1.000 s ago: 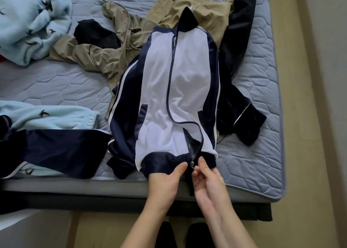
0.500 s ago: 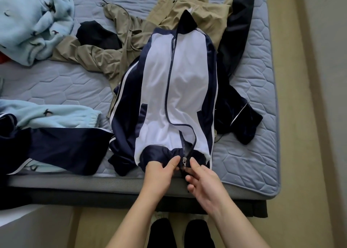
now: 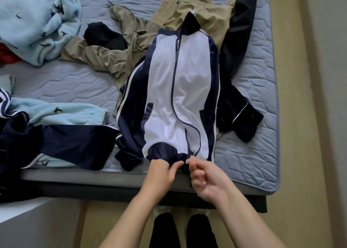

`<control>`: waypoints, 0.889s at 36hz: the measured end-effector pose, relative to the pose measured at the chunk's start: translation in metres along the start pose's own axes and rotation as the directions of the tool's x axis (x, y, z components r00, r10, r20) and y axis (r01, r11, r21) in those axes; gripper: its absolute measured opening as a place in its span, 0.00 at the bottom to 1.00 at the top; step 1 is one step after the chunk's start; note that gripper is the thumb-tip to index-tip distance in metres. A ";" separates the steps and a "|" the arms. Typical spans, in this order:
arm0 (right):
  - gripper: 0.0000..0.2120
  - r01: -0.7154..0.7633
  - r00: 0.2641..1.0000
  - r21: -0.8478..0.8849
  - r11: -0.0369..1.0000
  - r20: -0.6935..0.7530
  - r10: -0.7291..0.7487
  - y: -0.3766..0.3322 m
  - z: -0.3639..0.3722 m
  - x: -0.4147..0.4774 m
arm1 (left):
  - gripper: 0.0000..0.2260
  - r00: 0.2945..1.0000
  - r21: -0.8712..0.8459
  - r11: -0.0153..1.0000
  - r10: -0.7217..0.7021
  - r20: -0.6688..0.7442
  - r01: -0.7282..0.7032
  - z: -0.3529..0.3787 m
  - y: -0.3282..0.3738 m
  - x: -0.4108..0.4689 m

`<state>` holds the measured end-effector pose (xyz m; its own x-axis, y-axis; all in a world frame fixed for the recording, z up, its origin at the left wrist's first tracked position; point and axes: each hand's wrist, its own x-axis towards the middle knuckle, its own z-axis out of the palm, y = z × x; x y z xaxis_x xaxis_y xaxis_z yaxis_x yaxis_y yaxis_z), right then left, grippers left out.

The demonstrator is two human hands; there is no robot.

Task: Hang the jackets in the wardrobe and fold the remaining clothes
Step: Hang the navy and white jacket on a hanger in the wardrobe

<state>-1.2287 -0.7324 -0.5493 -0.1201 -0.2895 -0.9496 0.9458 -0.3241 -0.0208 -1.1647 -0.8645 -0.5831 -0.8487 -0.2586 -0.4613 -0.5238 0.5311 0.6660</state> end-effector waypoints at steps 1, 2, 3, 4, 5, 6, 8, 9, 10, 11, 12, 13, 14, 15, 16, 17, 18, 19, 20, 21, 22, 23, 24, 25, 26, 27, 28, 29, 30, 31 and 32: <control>0.09 0.047 0.999 0.013 0.999 -0.010 -0.047 -0.005 0.004 0.001 | 0.31 1.000 0.011 1.000 0.014 0.012 -0.014 0.001 -0.003 -0.003; 0.09 0.097 0.995 0.012 0.995 -0.017 -0.097 -0.012 0.007 0.001 | 0.31 1.000 0.014 1.000 0.017 0.020 -0.017 0.002 -0.007 -0.005; 0.09 0.143 0.990 0.002 0.990 -0.018 -0.143 -0.021 0.012 0.002 | 0.31 1.000 0.009 1.000 0.013 0.021 -0.013 0.002 -0.012 -0.007; 0.09 0.180 0.983 -0.013 0.984 -0.013 -0.181 -0.031 0.016 0.002 | 0.31 1.000 0.005 1.000 0.000 0.016 0.000 0.001 -0.019 -0.009; 0.09 0.210 0.978 -0.033 0.977 -0.004 -0.210 -0.041 0.021 0.002 | 0.30 1.000 0.001 1.000 -0.021 0.008 0.021 0.000 -0.025 -0.010; 0.09 0.235 0.972 -0.060 0.970 0.006 -0.235 -0.050 0.026 0.001 | 0.30 0.999 0.000 0.999 -0.052 0.001 0.052 -0.002 -0.031 -0.010; 0.09 0.267 0.964 -0.137 0.954 0.039 -0.264 -0.063 0.035 -0.001 | 0.28 0.991 0.015 0.991 -0.136 0.002 0.136 -0.006 -0.039 -0.008; 0.09 0.272 0.962 -0.191 0.943 0.057 -0.266 -0.066 0.038 -0.001 | 0.27 0.982 0.024 0.982 -0.187 0.011 0.186 -0.009 -0.040 -0.006; 0.09 0.273 0.962 -0.251 0.929 0.071 -0.263 -0.067 0.040 -0.002 | 0.26 0.971 0.037 0.970 -0.239 0.020 0.238 -0.011 -0.040 -0.004; 0.10 0.271 0.962 -0.308 0.912 0.082 -0.259 -0.067 0.042 -0.002 | 0.25 0.956 0.057 0.956 -0.290 0.029 0.288 -0.015 -0.038 -0.001; 0.11 0.269 0.963 -0.352 0.897 0.088 -0.254 -0.067 0.043 -0.003 | 0.23 0.938 0.095 0.936 -0.345 0.042 0.340 -0.019 -0.034 0.002; 0.12 0.265 0.964 -0.381 0.886 0.090 -0.250 -0.067 0.043 -0.003 | 0.21 0.919 0.158 0.913 -0.390 0.058 0.377 -0.024 -0.028 0.005; 0.12 0.264 0.964 -0.399 0.878 0.090 -0.249 -0.067 0.044 -0.005 | 0.21 0.904 0.234 0.886 -0.424 0.063 0.399 -0.029 -0.022 0.007; 0.13 0.265 0.964 -0.411 0.872 0.092 -0.249 -0.068 0.044 -0.007 | 0.21 0.898 0.304 0.861 -0.439 0.038 0.408 -0.034 -0.015 0.008; 0.13 0.267 0.964 -0.420 0.868 0.096 -0.250 -0.069 0.045 -0.009 | 0.22 0.908 0.351 0.848 -0.419 -0.013 0.397 -0.039 -0.007 0.008; 0.13 0.268 0.963 -0.427 0.864 0.102 -0.249 -0.070 0.046 -0.011 | 0.23 0.928 0.381 0.849 -0.364 -0.077 0.365 -0.044 0.002 0.009; 0.13 0.269 0.963 -0.432 0.861 0.110 -0.246 -0.071 0.047 -0.013 | 0.26 0.950 0.410 0.857 -0.283 -0.130 0.312 -0.047 0.012 0.010; 0.13 0.269 0.963 -0.437 0.858 0.120 -0.241 -0.072 0.049 -0.015 | 0.29 0.970 0.446 0.862 -0.195 -0.146 0.240 -0.048 0.023 0.012; 0.13 0.270 0.963 -0.444 0.854 0.130 -0.237 -0.073 0.052 -0.016 | 0.31 0.984 0.491 0.854 -0.122 -0.132 0.171 -0.047 0.033 0.016; 0.13 0.272 0.962 -0.453 0.849 0.139 -0.234 -0.075 0.055 -0.018 | 0.31 0.993 0.523 0.845 -0.075 -0.096 0.115 -0.044 0.042 0.021; 0.13 0.273 0.962 -0.459 0.845 0.146 -0.231 -0.076 0.058 -0.019 | 0.27 0.997 0.530 0.845 -0.040 -0.065 0.069 -0.041 0.050 0.027; 0.13 0.272 0.962 -0.461 0.845 0.152 -0.227 -0.078 0.062 -0.020 | 0.18 0.998 0.524 0.851 0.002 -0.066 0.033 -0.039 0.056 0.034; 0.13 0.273 0.961 -0.457 0.847 0.158 -0.225 -0.080 0.066 -0.020 | 0.08 0.994 0.516 0.856 0.045 -0.101 0.014 -0.037 0.059 0.040; 0.13 0.278 0.960 -0.449 0.849 0.162 -0.228 -0.084 0.069 -0.021 | 0.04 0.988 0.519 0.855 0.071 -0.135 0.009 -0.037 0.061 0.046; 0.14 0.286 0.958 -0.441 0.851 0.165 -0.237 -0.089 0.073 -0.021 | 0.07 0.984 0.530 0.848 0.085 -0.156 0.010 -0.037 0.060 0.051; 0.14 0.295 0.955 -0.430 0.853 0.165 -0.247 -0.095 0.076 -0.022 | 0.08 0.986 0.546 0.838 0.085 -0.145 0.008 -0.037 0.057 0.055; 0.14 0.302 0.953 -0.417 0.857 0.163 -0.257 -0.102 0.079 -0.022 | 0.09 0.987 0.566 0.824 0.085 -0.139 0.008 -0.038 0.051 0.059; 0.14 0.307 0.951 -0.404 0.862 0.159 -0.264 -0.108 0.081 -0.022 | 0.09 0.989 0.595 0.804 0.079 -0.128 0.013 -0.040 0.044 0.062; 0.13 0.310 0.950 -0.396 0.864 0.155 -0.270 -0.114 0.083 -0.022 | 0.09 0.990 0.622 0.783 0.067 -0.123 0.024 -0.042 0.037 0.065; 0.13 0.314 0.949 -0.394 0.864 0.155 -0.274 -0.118 0.085 -0.022 | 0.09 0.992 0.636 0.771 0.049 -0.118 0.037 -0.046 0.029 0.068; 0.12 0.318 0.948 -0.397 0.861 0.158 -0.277 -0.121 0.087 -0.022 | 0.09 0.993 0.647 0.760 0.022 -0.114 0.057 -0.051 0.022 0.070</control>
<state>-1.3671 -0.7656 -0.4989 -0.4232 -0.3275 -0.8448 0.8961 -0.0135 -0.4436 -1.2393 -0.9115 -0.5709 -0.8629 -0.3371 -0.3765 -0.3998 0.9111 0.1004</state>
